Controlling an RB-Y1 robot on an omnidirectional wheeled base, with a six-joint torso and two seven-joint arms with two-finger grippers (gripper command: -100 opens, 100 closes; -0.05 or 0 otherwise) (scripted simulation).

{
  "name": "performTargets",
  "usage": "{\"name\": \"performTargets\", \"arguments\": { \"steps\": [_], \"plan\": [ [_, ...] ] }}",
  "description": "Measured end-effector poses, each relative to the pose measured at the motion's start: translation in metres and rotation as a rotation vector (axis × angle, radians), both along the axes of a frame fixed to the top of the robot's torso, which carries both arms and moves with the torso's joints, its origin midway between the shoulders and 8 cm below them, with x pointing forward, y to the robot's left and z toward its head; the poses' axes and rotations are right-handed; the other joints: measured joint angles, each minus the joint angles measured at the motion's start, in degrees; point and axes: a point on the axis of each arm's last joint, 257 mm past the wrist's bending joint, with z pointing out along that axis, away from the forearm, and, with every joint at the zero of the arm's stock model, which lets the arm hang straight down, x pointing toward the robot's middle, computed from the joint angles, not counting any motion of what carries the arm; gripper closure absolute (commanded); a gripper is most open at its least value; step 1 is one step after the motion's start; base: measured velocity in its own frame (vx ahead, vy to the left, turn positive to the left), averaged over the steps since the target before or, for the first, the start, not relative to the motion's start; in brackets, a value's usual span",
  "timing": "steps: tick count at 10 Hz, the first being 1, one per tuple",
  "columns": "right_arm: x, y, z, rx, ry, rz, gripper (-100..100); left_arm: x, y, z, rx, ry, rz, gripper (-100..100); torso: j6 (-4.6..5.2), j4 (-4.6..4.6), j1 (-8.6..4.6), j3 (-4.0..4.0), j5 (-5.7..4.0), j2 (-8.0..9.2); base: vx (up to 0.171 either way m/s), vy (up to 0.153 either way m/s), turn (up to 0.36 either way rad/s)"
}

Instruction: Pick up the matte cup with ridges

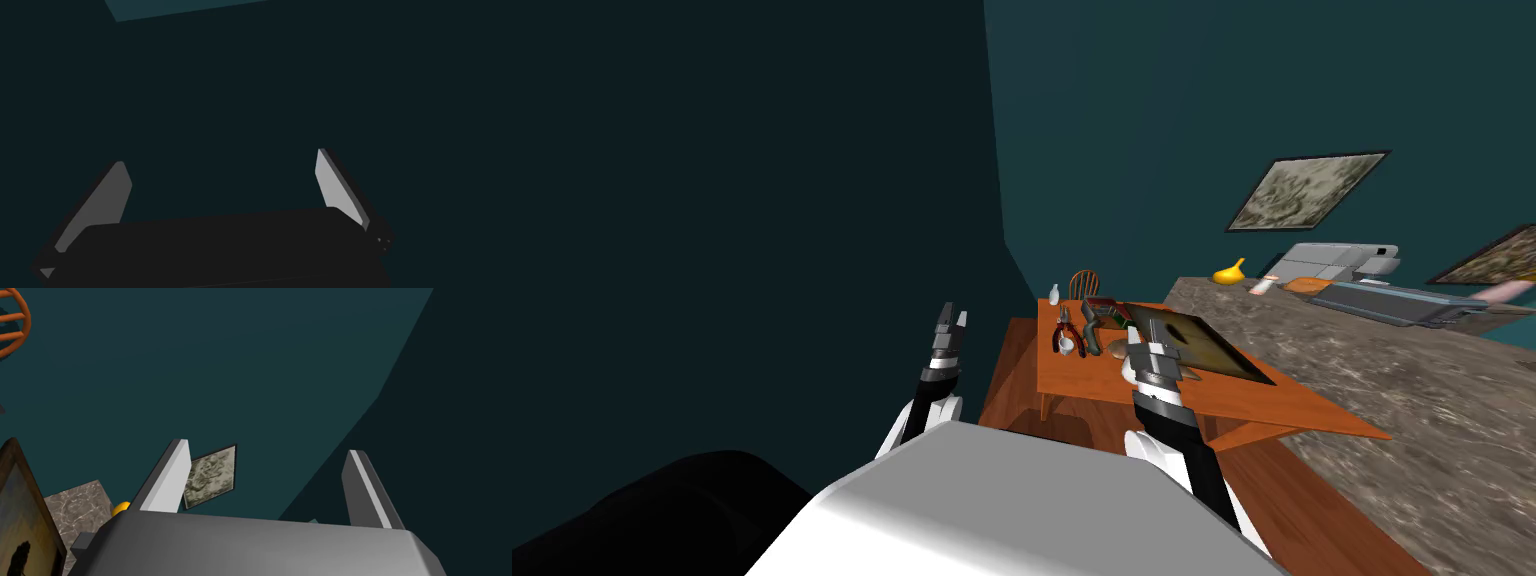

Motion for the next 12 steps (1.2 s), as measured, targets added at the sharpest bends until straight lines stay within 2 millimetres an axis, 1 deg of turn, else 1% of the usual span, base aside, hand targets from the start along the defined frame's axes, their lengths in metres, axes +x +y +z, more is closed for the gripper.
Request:
{"name": "performTargets", "arguments": {
  "steps": [1,3,6,8,9,11,12],
  "plan": [
    [0.000,-0.002,-0.008,-0.026,0.028,-0.001,-100,0.000,0.000,0.000,0.000,0.000,0.000,0,0.01,0.00,-0.08,0.02,-0.02,0.05,-0.026,-0.038,0.172],
    [-0.005,-0.006,-0.034,-0.084,0.103,-0.011,-100,0.000,0.000,0.000,0.000,0.000,0.000,0,-0.02,0.03,-0.21,0.07,-0.04,0.13,-0.031,-0.052,0.302],
    [-0.012,-0.016,-0.087,-0.180,0.249,-0.038,-100,0.000,0.000,0.000,0.000,0.000,0.000,0,-0.02,0.03,-0.27,0.09,-0.06,0.15,-0.042,-0.055,0.361],
    [-0.027,-0.031,-0.129,-0.250,0.368,-0.061,-100,0.000,0.000,0.000,0.000,0.000,0.000,0,-0.03,0.05,-0.26,0.12,-0.05,0.21,-0.053,-0.053,0.473],
    [-0.030,-0.038,-0.149,-0.287,0.429,-0.073,-100,0.000,0.000,0.000,0.000,0.000,0.000,0,-0.04,0.04,-0.29,0.10,-0.06,0.16,-0.022,-0.043,0.115],
    [-0.049,-0.045,-0.177,-0.329,0.517,-0.088,-100,0.000,0.000,0.000,0.000,0.000,0.000,0,-0.02,0.02,-0.17,0.04,-0.04,0.06,-0.021,-0.021,0.232],
    [-0.055,-0.047,-0.188,-0.344,0.548,-0.092,-100,0.000,0.000,0.000,0.000,0.000,0.000,0,0.03,0.01,-0.15,0.02,-0.04,0.02,-0.023,-0.013,0.332]
  ]
}}
